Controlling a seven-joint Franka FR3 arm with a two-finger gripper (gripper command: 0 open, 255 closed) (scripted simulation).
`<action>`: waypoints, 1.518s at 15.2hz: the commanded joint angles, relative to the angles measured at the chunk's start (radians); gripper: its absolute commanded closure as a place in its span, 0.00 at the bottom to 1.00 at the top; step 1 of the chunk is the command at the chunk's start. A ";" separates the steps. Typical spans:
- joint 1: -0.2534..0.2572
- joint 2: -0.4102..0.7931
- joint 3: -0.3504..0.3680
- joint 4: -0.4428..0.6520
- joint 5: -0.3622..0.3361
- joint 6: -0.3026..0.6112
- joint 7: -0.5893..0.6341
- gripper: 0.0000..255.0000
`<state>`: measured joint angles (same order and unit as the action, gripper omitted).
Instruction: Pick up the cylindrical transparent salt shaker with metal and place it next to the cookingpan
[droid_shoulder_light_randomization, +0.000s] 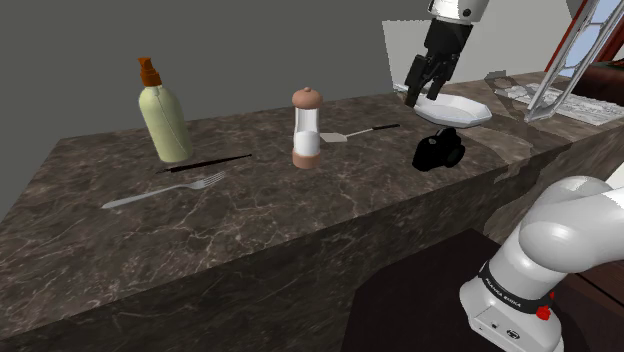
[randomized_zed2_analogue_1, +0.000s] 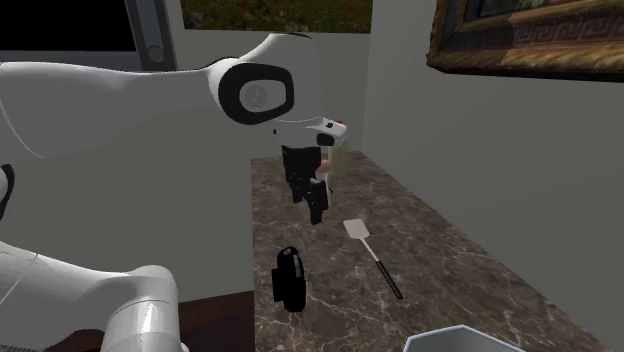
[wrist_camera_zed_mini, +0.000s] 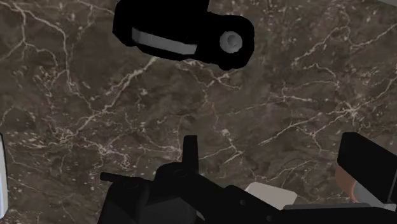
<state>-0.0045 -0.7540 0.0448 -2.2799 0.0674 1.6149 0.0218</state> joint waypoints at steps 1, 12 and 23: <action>0.000 0.000 0.000 0.000 0.000 0.000 0.000 0.00; 0.061 0.362 0.150 0.343 0.031 0.010 0.092 0.00; 0.131 0.757 0.288 0.807 -0.053 -0.083 0.207 0.00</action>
<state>0.1186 -0.0247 0.3233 -1.5115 0.0233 1.5459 0.2178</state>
